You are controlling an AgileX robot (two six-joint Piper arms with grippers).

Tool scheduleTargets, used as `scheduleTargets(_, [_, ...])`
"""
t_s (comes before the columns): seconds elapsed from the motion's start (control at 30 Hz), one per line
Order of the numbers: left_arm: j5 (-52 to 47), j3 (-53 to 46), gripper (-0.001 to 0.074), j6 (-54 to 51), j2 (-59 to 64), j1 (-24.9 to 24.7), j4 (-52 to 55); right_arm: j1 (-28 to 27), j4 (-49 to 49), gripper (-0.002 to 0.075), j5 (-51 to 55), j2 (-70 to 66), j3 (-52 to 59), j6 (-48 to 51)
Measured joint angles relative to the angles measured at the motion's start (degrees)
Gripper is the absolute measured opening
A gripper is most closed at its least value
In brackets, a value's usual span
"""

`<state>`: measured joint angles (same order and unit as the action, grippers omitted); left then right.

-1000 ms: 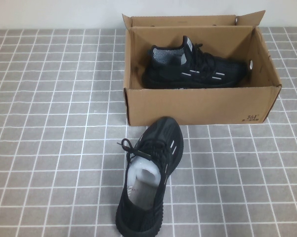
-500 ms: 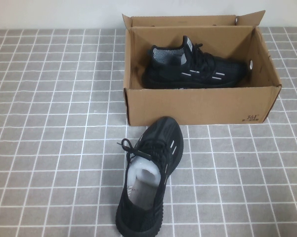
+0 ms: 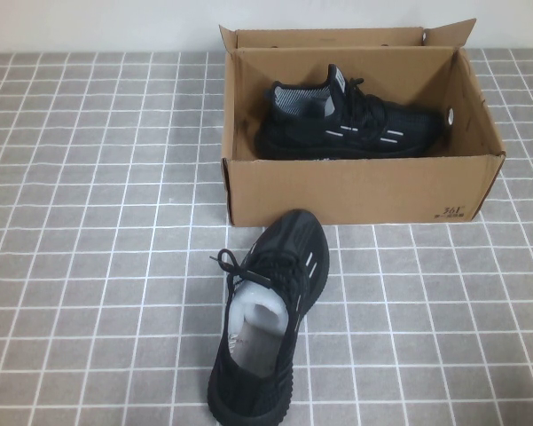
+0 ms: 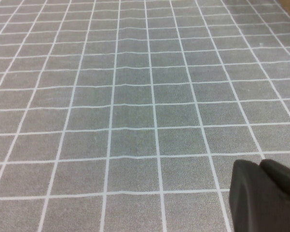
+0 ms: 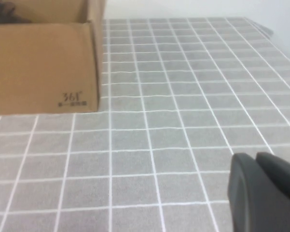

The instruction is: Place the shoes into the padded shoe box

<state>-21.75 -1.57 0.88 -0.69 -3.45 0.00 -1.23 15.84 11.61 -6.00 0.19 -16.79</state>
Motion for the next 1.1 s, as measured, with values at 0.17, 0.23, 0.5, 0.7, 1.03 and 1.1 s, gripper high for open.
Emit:
scheduleTargets(0.17, [0.0, 0.0, -0.0004, 0.0, 0.0, 0.0, 0.0, -0.1, -6.1, -0.0008, 0.3, 3.7, 1.0, 8.8])
scheduleTargets(0.23, [0.0, 0.0, -0.0004, 0.0, 0.0, 0.0, 0.0, -0.4, -6.7, -0.0008, 2.1, 5.9, 1.1, 8.8])
scheduleTargets(0.5, [0.0, 0.0, -0.0004, 0.0, 0.0, 0.0, 0.0, -0.4, -5.7, -0.0008, 10.2, 6.5, 1.3, 6.8])
scheduleTargets(0.7, [0.0, 0.0, -0.0004, 0.0, 0.0, 0.0, 0.0, -0.4, -5.5, -0.0008, 10.9, 6.5, 1.3, 6.4])
scheduleTargets(1.03, [0.0, 0.0, -0.0004, 0.0, 0.0, 0.0, 0.0, -0.4, -5.3, -0.0008, 11.0, 6.5, 1.3, 6.3])
scheduleTargets(1.1, [0.0, 0.0, -0.0004, 0.0, 0.0, 0.0, 0.0, -0.4, -5.2, -0.0008, 11.0, 6.5, 1.3, 6.3])
